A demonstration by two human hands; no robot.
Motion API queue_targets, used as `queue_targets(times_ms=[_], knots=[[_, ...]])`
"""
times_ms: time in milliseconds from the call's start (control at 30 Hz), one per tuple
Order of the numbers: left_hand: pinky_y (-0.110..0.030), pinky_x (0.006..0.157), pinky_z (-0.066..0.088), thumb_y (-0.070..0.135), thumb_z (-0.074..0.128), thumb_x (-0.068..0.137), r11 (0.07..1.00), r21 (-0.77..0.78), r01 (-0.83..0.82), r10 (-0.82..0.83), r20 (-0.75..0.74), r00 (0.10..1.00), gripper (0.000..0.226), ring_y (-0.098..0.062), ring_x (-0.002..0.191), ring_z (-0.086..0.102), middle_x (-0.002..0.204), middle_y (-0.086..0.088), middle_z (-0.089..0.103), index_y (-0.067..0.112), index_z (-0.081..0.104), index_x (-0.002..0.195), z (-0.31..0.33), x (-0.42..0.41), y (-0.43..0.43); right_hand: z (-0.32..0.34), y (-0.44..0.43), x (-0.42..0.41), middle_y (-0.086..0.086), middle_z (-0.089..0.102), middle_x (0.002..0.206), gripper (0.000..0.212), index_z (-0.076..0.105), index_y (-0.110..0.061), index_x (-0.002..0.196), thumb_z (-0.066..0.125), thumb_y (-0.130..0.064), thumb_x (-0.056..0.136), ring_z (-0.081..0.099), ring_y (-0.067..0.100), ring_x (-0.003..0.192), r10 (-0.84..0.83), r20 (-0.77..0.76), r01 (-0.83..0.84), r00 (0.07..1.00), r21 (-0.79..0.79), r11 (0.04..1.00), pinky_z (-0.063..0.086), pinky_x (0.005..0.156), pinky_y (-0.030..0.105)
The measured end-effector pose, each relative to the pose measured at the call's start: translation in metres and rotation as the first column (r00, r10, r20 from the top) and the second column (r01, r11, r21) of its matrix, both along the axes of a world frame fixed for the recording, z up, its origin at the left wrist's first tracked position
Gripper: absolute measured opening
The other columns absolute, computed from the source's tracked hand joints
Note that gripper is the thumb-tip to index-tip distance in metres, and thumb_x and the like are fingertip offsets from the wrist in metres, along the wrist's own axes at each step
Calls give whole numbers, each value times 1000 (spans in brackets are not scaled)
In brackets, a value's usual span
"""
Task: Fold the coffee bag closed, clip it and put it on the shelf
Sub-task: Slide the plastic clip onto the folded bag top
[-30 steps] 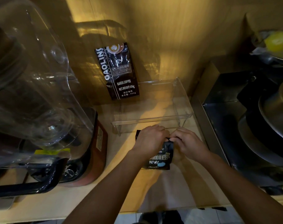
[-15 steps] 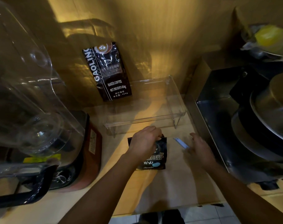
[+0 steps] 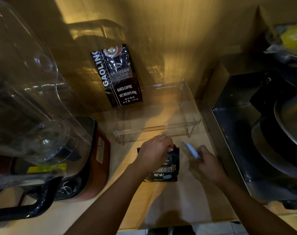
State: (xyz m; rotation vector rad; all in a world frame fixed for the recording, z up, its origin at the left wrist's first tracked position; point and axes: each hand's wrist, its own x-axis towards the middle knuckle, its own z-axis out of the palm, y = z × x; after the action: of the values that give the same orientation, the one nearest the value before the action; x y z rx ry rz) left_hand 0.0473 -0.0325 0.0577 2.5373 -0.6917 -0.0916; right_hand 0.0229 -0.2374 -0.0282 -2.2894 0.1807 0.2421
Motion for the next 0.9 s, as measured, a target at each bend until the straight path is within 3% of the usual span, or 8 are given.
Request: queue_targets(times_ms=[100,133,233,400,533,633,733,900], knots=[[-31,63,37,6,54,85,999,-28,-16,17,36,999,12,-23,85,54,88,-5,63,15,58,91,1,0,-1,15,7,2,0,60,81,15,51,-18,102,51,-12,89,59,19,70,-83,163,52,983,186,981,48,56,28],[-29,63,34,4,54,84,999,-38,-12,14,55,998,16,-23,83,54,86,-6,63,16,59,93,2,1,-2,20,8,3,3,62,81,13,53,-21,101,51,-18,89,60,23,72,-118,191,71,974,235,969,49,60,37],[-28,66,30,1,54,83,999,-34,6,-3,82,997,23,-24,81,53,84,-7,62,19,62,96,3,2,-4,35,10,4,7,65,78,9,58,-26,91,53,-32,86,62,24,72,-126,222,63,967,271,961,51,62,44],[-27,68,26,-4,53,78,999,-44,-13,16,71,997,29,-24,83,52,83,-8,60,18,65,92,1,4,-3,50,11,5,-2,62,73,2,58,-26,86,57,-25,85,59,16,65,36,350,-68,936,78,995,46,56,31],[-24,68,24,0,54,78,997,-56,-48,49,23,999,24,-23,85,50,84,-8,58,17,67,87,-1,3,-3,57,9,1,-8,60,80,11,61,-17,92,60,-23,84,58,14,69,154,408,-157,900,-27,987,43,58,22],[-23,70,23,21,63,78,995,-79,-55,56,7,998,14,-19,85,50,86,-2,59,19,65,91,0,6,-1,60,7,0,0,67,81,14,63,-14,93,62,-23,83,61,18,71,234,433,-199,871,-126,972,47,61,28],[-23,70,22,43,62,78,999,-30,-26,26,9,1000,26,-14,85,47,87,0,59,21,65,93,0,8,1,61,9,0,6,69,81,13,63,-14,93,63,-22,83,63,21,72,334,430,-266,839,-212,940,50,62,35],[-28,74,26,28,50,90,993,71,96,-102,75,992,18,-21,87,50,88,-5,60,18,64,93,4,10,1,56,14,3,0,68,82,23,60,-17,96,65,-32,79,59,15,69,363,359,-295,860,-230,927,42,59,27]])
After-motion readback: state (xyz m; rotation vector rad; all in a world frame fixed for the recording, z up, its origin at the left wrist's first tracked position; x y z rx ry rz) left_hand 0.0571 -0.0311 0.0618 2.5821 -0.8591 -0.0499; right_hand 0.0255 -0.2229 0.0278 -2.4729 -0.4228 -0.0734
